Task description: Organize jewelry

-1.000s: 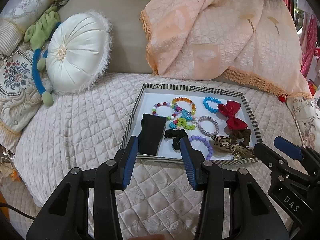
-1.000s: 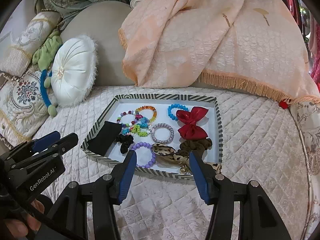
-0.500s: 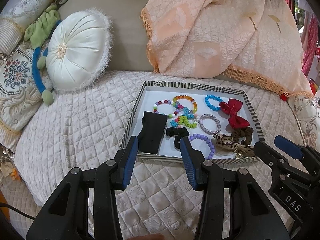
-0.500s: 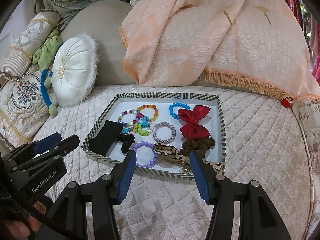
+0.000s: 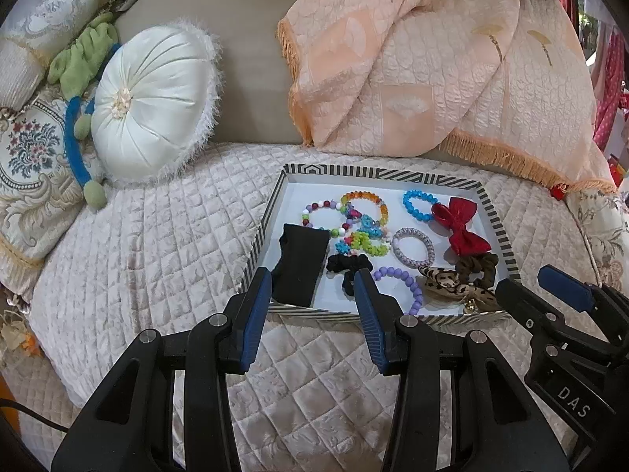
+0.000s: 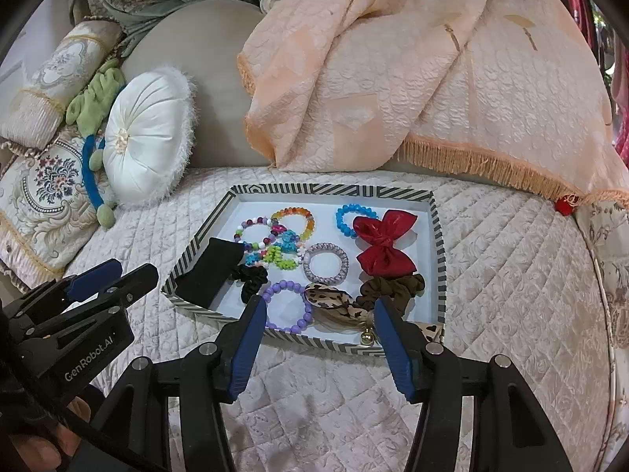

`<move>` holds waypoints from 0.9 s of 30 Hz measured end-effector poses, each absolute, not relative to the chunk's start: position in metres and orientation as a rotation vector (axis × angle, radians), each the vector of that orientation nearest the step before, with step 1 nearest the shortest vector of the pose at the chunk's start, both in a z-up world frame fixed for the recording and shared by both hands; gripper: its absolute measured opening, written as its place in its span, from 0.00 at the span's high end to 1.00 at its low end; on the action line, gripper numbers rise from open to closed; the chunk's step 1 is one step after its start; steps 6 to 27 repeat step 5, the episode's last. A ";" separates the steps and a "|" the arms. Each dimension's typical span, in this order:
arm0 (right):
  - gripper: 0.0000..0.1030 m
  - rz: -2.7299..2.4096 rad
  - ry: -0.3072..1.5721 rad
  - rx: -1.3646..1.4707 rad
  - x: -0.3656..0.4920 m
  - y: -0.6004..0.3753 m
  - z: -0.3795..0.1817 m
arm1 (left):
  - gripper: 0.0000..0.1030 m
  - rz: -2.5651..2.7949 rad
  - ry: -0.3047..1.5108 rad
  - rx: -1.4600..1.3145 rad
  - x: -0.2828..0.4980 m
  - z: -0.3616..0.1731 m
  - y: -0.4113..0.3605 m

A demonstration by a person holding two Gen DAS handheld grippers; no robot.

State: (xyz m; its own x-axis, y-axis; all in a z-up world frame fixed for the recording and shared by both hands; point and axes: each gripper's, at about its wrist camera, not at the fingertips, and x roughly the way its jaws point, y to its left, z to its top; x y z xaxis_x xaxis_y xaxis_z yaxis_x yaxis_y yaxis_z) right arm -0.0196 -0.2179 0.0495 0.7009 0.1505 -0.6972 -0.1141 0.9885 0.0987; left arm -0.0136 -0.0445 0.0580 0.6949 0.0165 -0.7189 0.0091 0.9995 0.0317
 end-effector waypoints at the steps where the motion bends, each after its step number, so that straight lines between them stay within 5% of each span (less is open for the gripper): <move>1: 0.46 0.149 0.782 0.048 -0.020 -0.218 0.049 | 0.58 0.006 0.799 0.035 -0.014 0.058 -0.045; 27: 0.46 0.149 0.780 0.065 -0.022 -0.225 0.047 | 0.58 0.006 0.799 0.030 -0.012 0.058 -0.043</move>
